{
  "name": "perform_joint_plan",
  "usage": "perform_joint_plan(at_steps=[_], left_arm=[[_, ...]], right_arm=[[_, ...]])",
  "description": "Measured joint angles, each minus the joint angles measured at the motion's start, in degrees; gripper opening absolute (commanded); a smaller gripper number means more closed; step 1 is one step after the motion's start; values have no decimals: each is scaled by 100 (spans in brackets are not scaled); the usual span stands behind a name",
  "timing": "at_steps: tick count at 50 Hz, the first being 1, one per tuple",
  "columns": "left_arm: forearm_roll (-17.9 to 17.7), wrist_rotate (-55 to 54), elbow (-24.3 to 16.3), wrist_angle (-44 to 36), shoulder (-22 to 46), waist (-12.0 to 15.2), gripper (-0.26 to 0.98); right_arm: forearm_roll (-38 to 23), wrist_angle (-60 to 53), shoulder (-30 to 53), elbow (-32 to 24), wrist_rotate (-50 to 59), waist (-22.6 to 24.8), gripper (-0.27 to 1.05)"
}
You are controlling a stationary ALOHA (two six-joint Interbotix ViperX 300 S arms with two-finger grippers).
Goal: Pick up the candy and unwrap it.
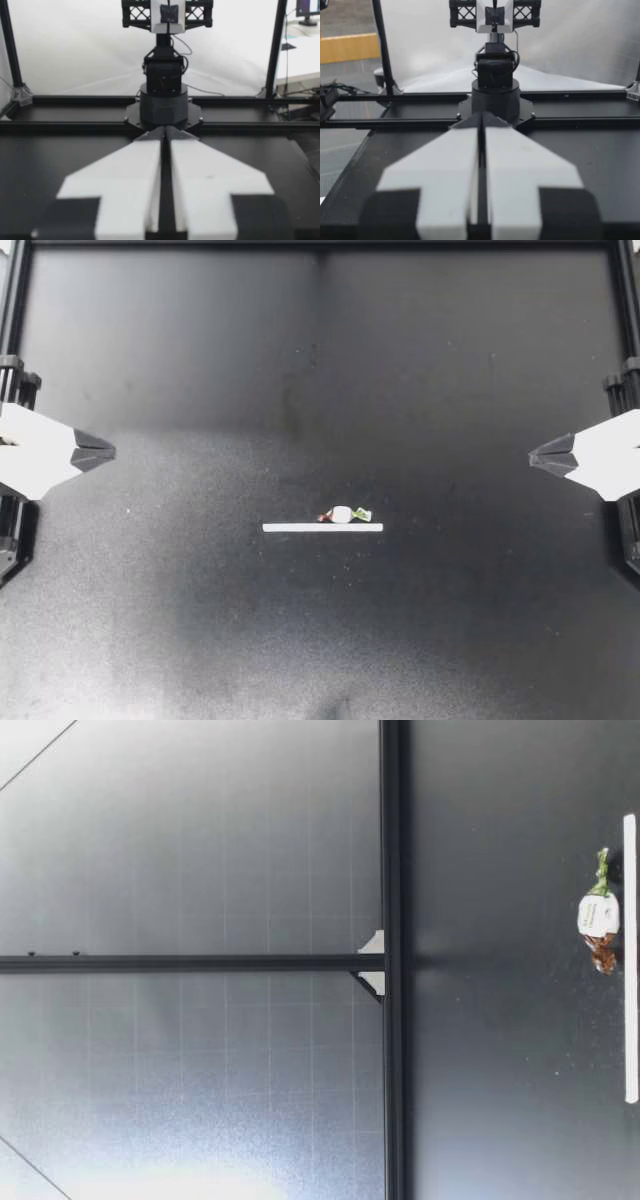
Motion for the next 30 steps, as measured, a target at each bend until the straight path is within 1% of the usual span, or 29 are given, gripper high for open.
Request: perform_joint_plan(at_steps=[4,12,16,23,30], left_arm=[[0,70,62,-62,18,9,-10],[0,79,176,-360,26,35,-10],[0,105,299,-510,53,35,-10],[0,158,483,-782,185,35,-10],[0,167,519,-923,343,35,-10]], right_arm=[[0,-26,0,26,0,0,-13],[0,-352,88,70,0,-9,-13],[0,-536,246,53,-9,-9,-13],[-9,-475,984,-193,18,-105,-13],[0,79,1890,-571,26,-220,-13]])
